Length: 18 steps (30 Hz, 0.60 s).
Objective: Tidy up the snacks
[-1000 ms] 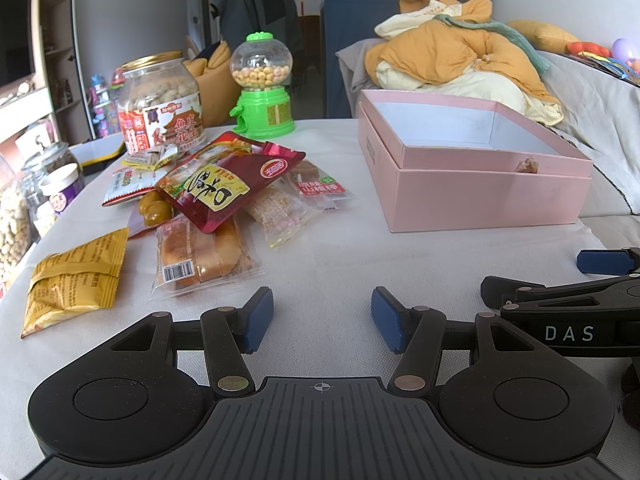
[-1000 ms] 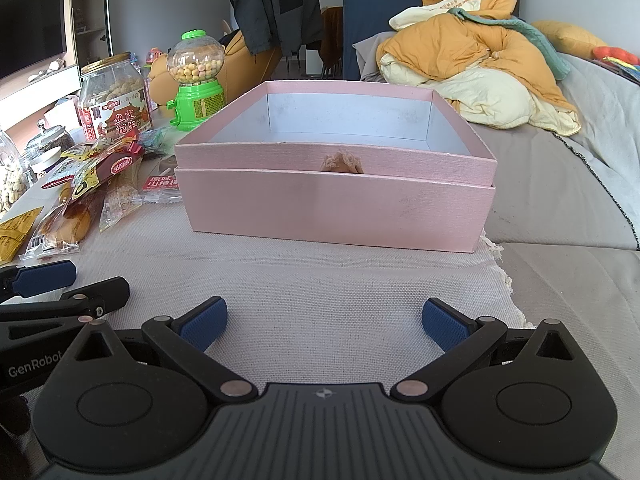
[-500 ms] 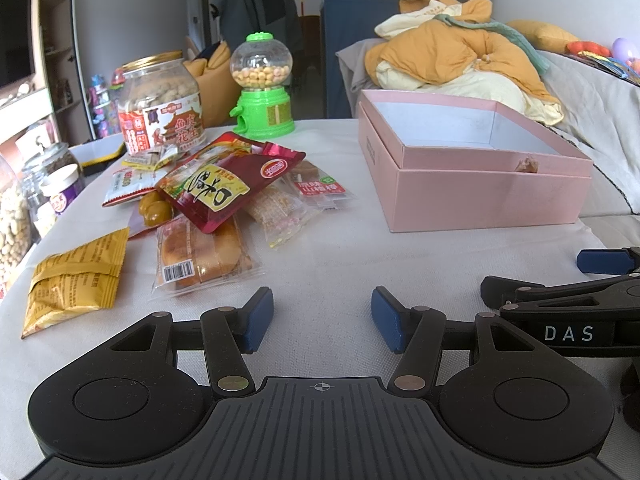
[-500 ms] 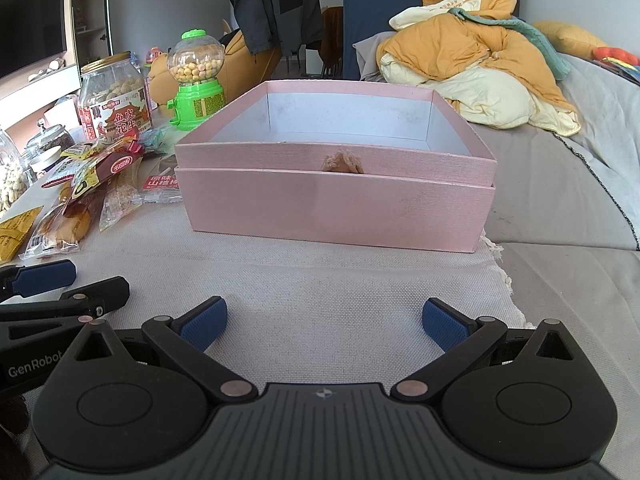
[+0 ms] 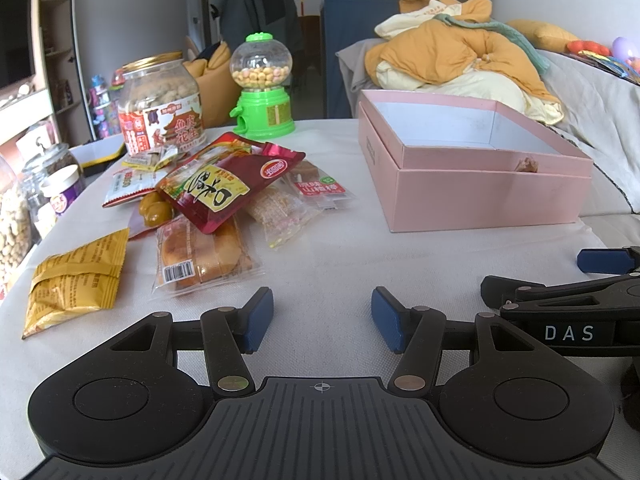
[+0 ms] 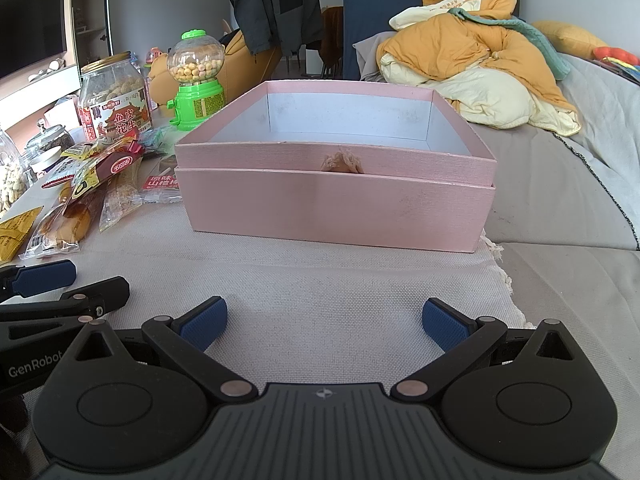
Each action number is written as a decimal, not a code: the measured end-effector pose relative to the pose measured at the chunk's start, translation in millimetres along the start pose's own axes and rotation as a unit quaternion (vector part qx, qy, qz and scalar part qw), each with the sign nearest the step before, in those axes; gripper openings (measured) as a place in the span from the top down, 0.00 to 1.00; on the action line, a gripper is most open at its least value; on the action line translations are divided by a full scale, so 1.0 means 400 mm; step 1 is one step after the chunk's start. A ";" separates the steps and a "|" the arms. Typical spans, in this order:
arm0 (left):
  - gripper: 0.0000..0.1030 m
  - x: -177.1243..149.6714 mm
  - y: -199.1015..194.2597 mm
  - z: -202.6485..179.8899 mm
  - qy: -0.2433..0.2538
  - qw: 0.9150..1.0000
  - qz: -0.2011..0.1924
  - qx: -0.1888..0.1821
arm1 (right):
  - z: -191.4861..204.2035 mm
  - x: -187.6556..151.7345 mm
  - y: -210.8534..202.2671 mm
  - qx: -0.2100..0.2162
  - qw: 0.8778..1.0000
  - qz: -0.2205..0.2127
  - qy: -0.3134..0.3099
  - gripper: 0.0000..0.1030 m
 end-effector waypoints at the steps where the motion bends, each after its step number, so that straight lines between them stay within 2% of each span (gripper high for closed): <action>1: 0.40 0.000 0.000 0.000 0.000 1.000 0.000 0.000 | 0.000 0.000 0.000 0.000 1.000 0.000 0.000 0.00; 14: 0.40 0.000 0.000 0.002 -0.002 1.000 0.000 -0.002 | -0.001 -0.001 0.000 0.000 1.000 0.000 0.000 0.00; 16: 0.43 0.000 -0.001 0.010 -0.005 1.000 0.001 -0.014 | -0.002 -0.002 -0.001 0.000 1.000 0.000 0.000 0.00; 18: 0.44 0.005 -0.006 0.022 0.004 0.999 0.002 -0.049 | -0.004 -0.002 -0.002 0.003 1.000 0.003 0.000 0.00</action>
Point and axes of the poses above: each gripper's, at about its wrist camera, not at the fingertips, and y roughly the way its jaws point, z to its left, x to its top, the point moved 1 cm from there along y, roughly the way its jaws point, and after that the axes turned 13 degrees about x, right-handed, at the moved point
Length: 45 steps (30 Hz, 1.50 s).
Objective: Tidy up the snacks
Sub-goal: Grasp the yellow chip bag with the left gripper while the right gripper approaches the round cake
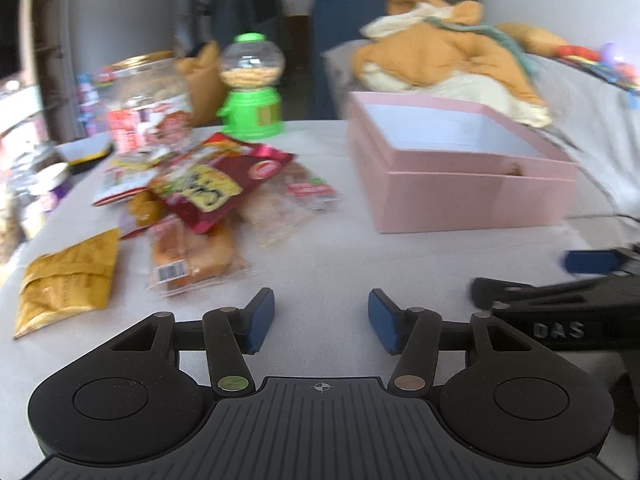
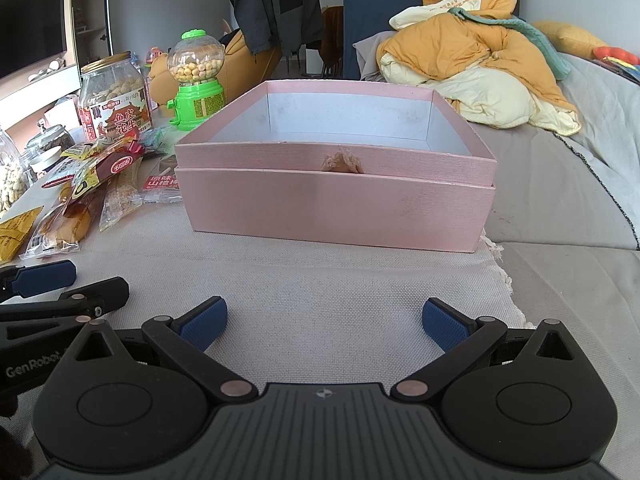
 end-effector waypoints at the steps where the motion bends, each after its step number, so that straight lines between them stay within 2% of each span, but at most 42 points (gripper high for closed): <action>1: 0.44 0.006 -0.004 0.009 0.008 1.000 0.003 -0.020 | -0.002 0.003 0.000 0.004 1.000 0.007 -0.002 0.00; 3: 0.44 0.027 -0.018 0.047 0.008 0.999 -0.001 -0.047 | -0.002 0.011 0.004 0.018 0.999 0.034 -0.006 0.00; 4: 0.44 0.039 -0.026 0.070 0.004 0.999 -0.009 -0.047 | -0.005 0.015 0.002 0.021 0.999 0.043 -0.004 0.00; 7: 0.44 0.089 -0.038 0.181 -0.017 0.999 -0.037 -0.021 | -0.004 0.029 0.013 0.023 0.998 0.066 -0.007 0.00; 9: 0.44 0.117 -0.024 0.275 -0.045 0.998 -0.040 0.003 | -0.005 0.052 0.022 0.015 0.996 0.089 0.004 0.00; 12: 0.47 0.131 0.032 0.427 -0.110 0.993 -0.019 0.029 | -0.001 0.079 0.040 0.006 0.992 0.123 0.017 0.00; 15: 0.47 0.119 0.112 0.536 -0.164 0.986 0.017 0.010 | 0.006 0.082 0.052 0.005 0.993 0.116 0.017 0.00; 18: 0.47 0.085 0.172 0.585 -0.186 0.980 0.069 -0.016 | 0.011 0.066 0.043 -0.003 0.996 0.090 0.018 0.00; 21: 0.47 0.058 0.152 0.572 -0.148 0.986 0.063 -0.034 | 0.008 0.067 0.043 -0.001 0.996 0.092 0.016 0.00; 24: 0.47 0.042 0.103 0.552 -0.111 0.991 0.048 -0.047 | 0.014 0.092 0.058 0.001 0.993 0.118 0.019 0.00; 27: 0.47 0.030 0.052 0.543 -0.085 0.994 0.041 -0.047 | 0.054 0.119 0.078 0.039 0.988 0.147 0.003 0.00; 31: 0.47 0.026 -0.003 0.551 -0.054 0.998 0.018 -0.015 | 0.173 0.149 0.083 0.113 0.983 0.142 -0.015 0.00; 33: 0.47 0.021 -0.027 0.547 -0.025 0.999 0.016 -0.016 | 0.253 0.166 0.095 0.147 0.978 0.143 -0.032 0.00; 36: 0.47 0.001 -0.045 0.516 0.027 0.999 0.027 -0.028 | 0.361 0.193 0.137 0.169 0.974 0.138 -0.054 0.00; 38: 0.46 -0.015 -0.050 0.488 0.053 0.998 0.028 -0.019 | 0.405 0.211 0.182 0.172 0.973 0.142 -0.063 0.00; 39: 0.46 -0.022 -0.050 0.472 0.070 0.997 0.023 -0.007 | 0.423 0.217 0.211 0.165 0.972 0.150 -0.068 0.03; 40: 0.46 -0.028 -0.048 0.458 0.085 0.996 0.016 0.006 | 0.432 0.219 0.234 0.151 0.973 0.155 -0.076 0.18; 41: 0.46 -0.031 -0.043 0.444 0.101 0.995 0.009 0.019 | 0.436 0.218 0.249 0.128 0.975 0.158 -0.088 0.25; 43: 0.44 -0.030 -0.017 0.424 0.112 0.993 0.009 0.040 | 0.433 0.202 0.215 0.118 0.975 0.146 -0.115 0.38; 45: 0.41 -0.015 0.016 0.422 0.074 0.996 0.033 0.046 | 0.407 0.188 0.177 0.124 0.973 0.153 -0.117 0.38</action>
Point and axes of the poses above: each gripper's, at about its wrist camera, not at the fingertips, and y roughly the way its jaws point, z to its left, x to its top, the point moved 1 cm from there along y, roughly the way its jaws point, and after that the axes turned 13 degrees about x, right-handed, at the moved point
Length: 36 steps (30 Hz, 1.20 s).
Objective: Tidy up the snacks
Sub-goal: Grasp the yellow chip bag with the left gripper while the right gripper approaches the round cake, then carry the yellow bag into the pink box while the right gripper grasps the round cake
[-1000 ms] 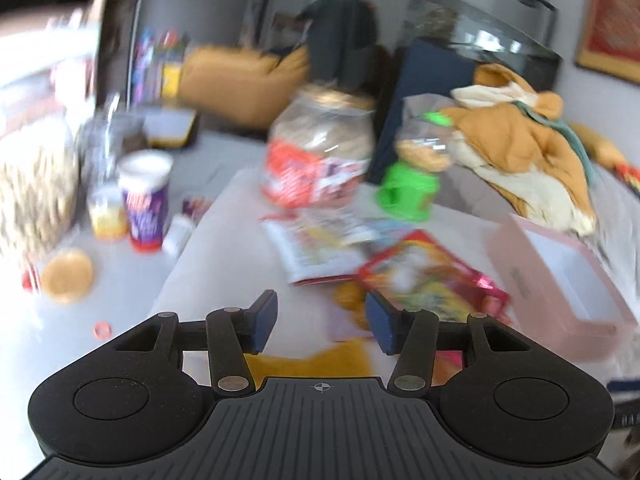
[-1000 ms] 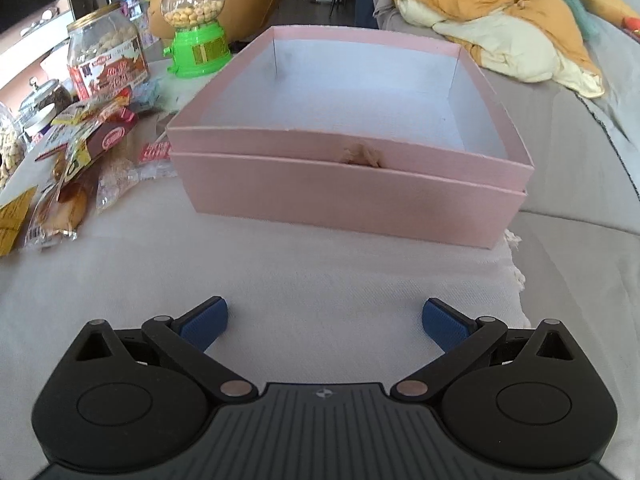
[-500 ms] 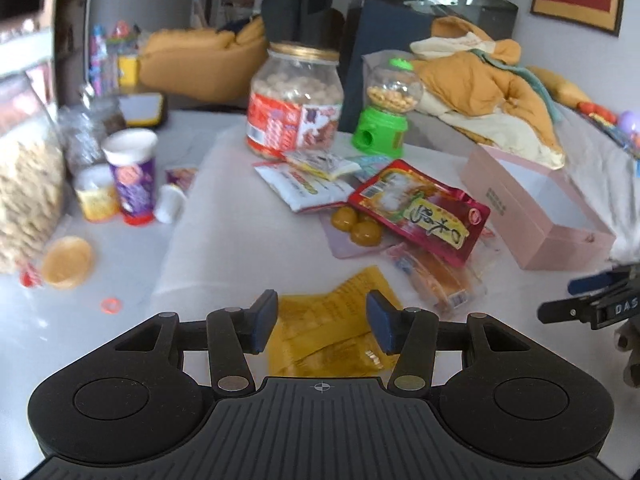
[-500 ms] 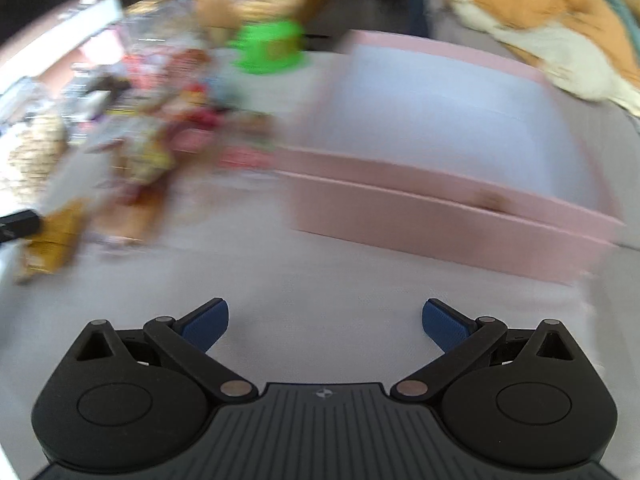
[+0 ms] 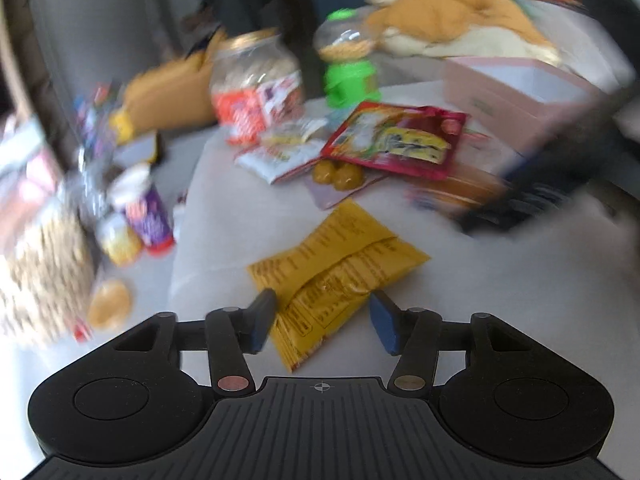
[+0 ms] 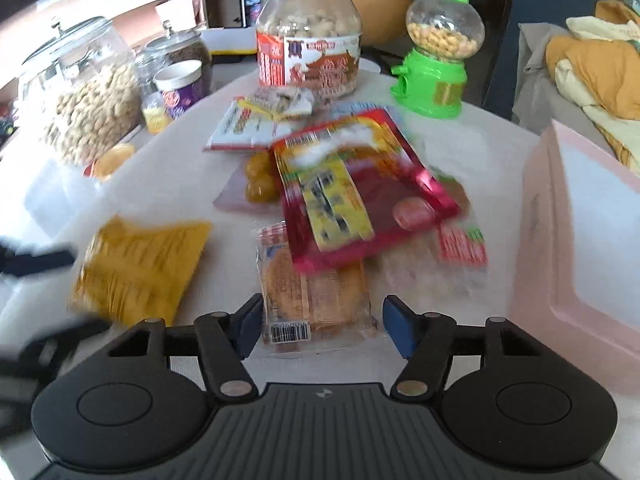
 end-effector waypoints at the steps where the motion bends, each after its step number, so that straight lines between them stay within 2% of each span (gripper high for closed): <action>1: 0.39 0.010 0.010 -0.001 -0.027 1.000 0.008 -0.001 | -0.013 -0.018 -0.018 0.006 1.000 0.001 0.004 0.38; 4: 0.35 0.040 0.017 -0.027 -0.066 0.997 0.019 -0.034 | -0.052 -0.068 -0.059 0.002 1.000 -0.003 0.014 0.38; 6: 0.36 0.055 0.014 -0.050 -0.074 0.992 0.031 -0.095 | -0.088 -0.091 -0.079 -0.023 0.999 -0.014 0.020 0.38; 8: 0.37 0.064 -0.001 -0.069 -0.062 0.989 0.032 -0.131 | -0.127 -0.100 -0.090 -0.035 0.999 -0.024 0.034 0.37; 10: 0.38 0.072 -0.032 -0.073 -0.043 0.991 0.007 -0.126 | -0.165 -0.112 -0.100 -0.020 0.997 -0.030 0.061 0.25; 13: 0.39 0.082 -0.059 -0.049 -0.030 0.994 -0.040 -0.097 | -0.189 -0.133 -0.112 0.006 0.996 -0.055 0.073 0.16; 16: 0.39 0.111 -0.035 -0.057 0.033 0.995 -0.068 -0.067 | -0.172 -0.145 -0.104 -0.001 0.996 -0.069 0.056 0.11; 17: 0.39 0.118 -0.012 -0.071 0.069 0.993 -0.068 -0.061 | -0.165 -0.149 -0.100 -0.005 0.996 -0.071 0.047 0.09; 19: 0.39 0.126 0.038 -0.095 0.115 0.991 -0.043 -0.058 | -0.149 -0.154 -0.089 -0.013 0.997 -0.075 0.028 0.07; 22: 0.35 0.132 0.111 -0.116 0.150 0.988 -0.009 -0.046 | -0.146 -0.163 -0.089 -0.011 0.996 -0.085 0.023 0.04; 25: 0.27 0.156 0.159 -0.104 0.128 0.991 -0.010 -0.046 | -0.161 -0.165 -0.099 0.005 0.995 -0.094 0.035 0.03; 28: 0.20 0.181 0.218 -0.059 0.048 0.996 0.023 -0.073 | -0.167 -0.169 -0.101 0.016 0.994 -0.100 0.042 0.01; 30: 0.20 0.176 0.246 -0.023 -0.008 0.994 0.032 -0.107 | -0.166 -0.169 -0.101 0.017 0.994 -0.101 0.043 0.01; 33: 0.23 0.160 0.227 -0.012 -0.014 0.993 0.035 -0.110 | -0.171 -0.164 -0.106 0.022 0.993 -0.103 0.051 0.01; 36: 0.25 0.125 0.160 -0.035 -0.006 0.993 0.043 -0.107 | -0.195 -0.145 -0.110 0.043 0.991 -0.103 0.069 0.01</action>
Point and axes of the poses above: each gripper's, at about its wrist camera, not at the fingertips, and y roughly the way its jaws point, z to its left, x to its top, the point moved 1 cm from there along y, roughly the way its jaws point, and after that the axes turned 13 degrees about x, right-handed, at the moved point
